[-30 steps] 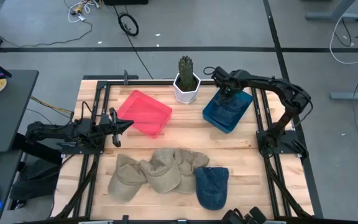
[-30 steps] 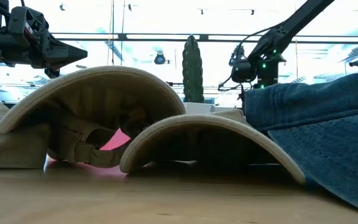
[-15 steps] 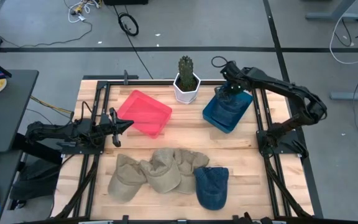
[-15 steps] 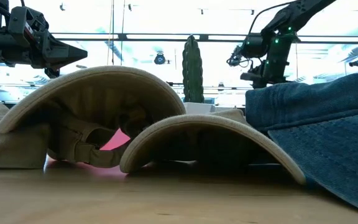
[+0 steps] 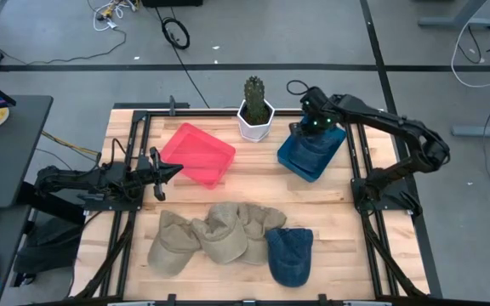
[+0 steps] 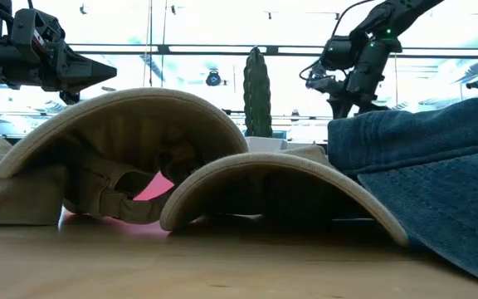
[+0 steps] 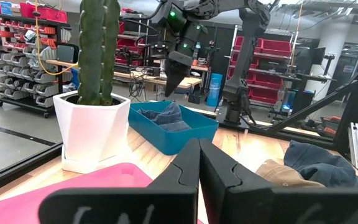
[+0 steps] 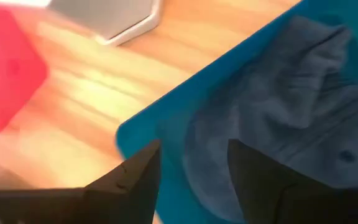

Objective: Pick & Place hat
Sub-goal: Put the blue cap into the blue bin

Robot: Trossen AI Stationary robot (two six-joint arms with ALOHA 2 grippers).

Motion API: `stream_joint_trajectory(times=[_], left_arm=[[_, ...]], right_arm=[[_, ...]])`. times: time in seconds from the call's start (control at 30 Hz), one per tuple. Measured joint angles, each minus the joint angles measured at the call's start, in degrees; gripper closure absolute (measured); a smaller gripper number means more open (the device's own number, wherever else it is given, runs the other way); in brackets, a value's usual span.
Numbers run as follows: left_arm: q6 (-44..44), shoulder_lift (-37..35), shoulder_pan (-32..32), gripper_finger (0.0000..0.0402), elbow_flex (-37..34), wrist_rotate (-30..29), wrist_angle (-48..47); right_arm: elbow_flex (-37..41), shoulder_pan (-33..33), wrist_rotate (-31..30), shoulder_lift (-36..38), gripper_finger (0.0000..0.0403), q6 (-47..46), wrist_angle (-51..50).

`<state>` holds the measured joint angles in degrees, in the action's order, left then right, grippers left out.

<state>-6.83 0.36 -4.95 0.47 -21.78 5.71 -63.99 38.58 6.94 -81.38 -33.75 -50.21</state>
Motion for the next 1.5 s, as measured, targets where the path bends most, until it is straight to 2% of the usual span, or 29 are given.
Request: stream_joint_trajectory(times=[0.37,0.67,0.93,1.23,1.5], left_arm=[[-0.01,0.00,0.01,0.0396,0.00,0.00,-0.01],[0.00,0.00,0.00,0.0396,0.00,0.00,-0.02],[-0.02,0.00,0.02,0.0396,0.00,0.02,-0.02],[-0.02,0.00,0.00,0.0396,0.00,0.02,-0.02],[-0.02,0.00,0.01,0.0396,0.00,0.01,-0.01]], right_arm=[[0.00,-9.36,-0.44,4.07,0.0218,-5.53,1.67],[0.00,-20.53,-1.37,8.08,0.0218,-9.96,6.92],[0.00,-31.58,-4.74,8.89,0.0218,-8.74,8.76],[0.00,-42.34,-5.32,8.89,0.0218,-6.25,8.05],[0.00,-51.93,-14.11,8.76,0.0218,-13.89,1.41]])
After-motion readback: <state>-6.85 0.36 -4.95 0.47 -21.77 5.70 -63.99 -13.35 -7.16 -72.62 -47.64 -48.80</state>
